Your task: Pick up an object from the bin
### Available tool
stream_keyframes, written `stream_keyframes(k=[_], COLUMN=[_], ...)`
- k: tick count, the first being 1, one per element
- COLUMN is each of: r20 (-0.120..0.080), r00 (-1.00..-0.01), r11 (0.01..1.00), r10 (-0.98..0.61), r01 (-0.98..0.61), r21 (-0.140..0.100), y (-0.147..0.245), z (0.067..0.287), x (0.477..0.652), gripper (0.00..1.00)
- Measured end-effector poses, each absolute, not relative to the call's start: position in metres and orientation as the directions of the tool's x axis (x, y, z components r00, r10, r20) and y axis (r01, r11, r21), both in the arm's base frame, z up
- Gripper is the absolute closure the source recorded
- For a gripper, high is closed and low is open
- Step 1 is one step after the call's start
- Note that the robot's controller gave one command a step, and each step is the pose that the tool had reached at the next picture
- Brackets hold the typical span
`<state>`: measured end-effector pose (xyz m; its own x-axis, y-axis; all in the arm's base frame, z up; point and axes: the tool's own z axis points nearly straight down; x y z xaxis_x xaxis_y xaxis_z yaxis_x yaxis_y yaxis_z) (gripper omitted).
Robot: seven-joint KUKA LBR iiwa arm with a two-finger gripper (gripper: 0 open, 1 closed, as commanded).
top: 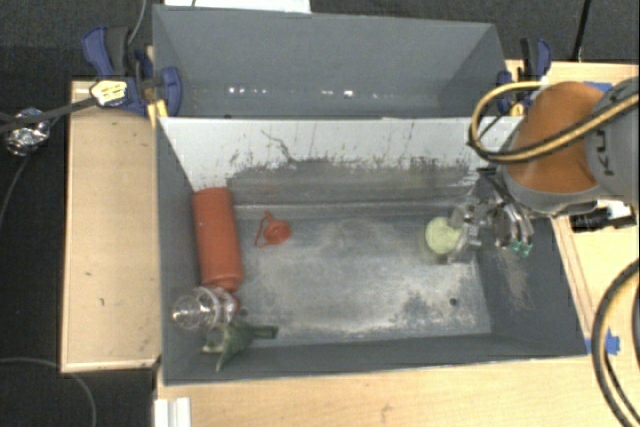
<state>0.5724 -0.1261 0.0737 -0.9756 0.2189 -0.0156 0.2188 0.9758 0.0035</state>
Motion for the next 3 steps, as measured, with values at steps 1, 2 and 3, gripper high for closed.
stream_keyframes(k=[1,2,3], r20=[-0.016,-0.028,-0.031], r00=[-0.961,-0.958,-0.959], r11=[0.962,0.958,0.959], r10=[0.275,0.286,0.283], r01=[0.275,0.286,0.283], r21=[0.004,0.006,0.004], y=[-0.124,-0.123,-0.117], z=[0.075,0.074,0.075], x=[0.571,0.565,0.558], gripper=[1.0,1.0,1.0])
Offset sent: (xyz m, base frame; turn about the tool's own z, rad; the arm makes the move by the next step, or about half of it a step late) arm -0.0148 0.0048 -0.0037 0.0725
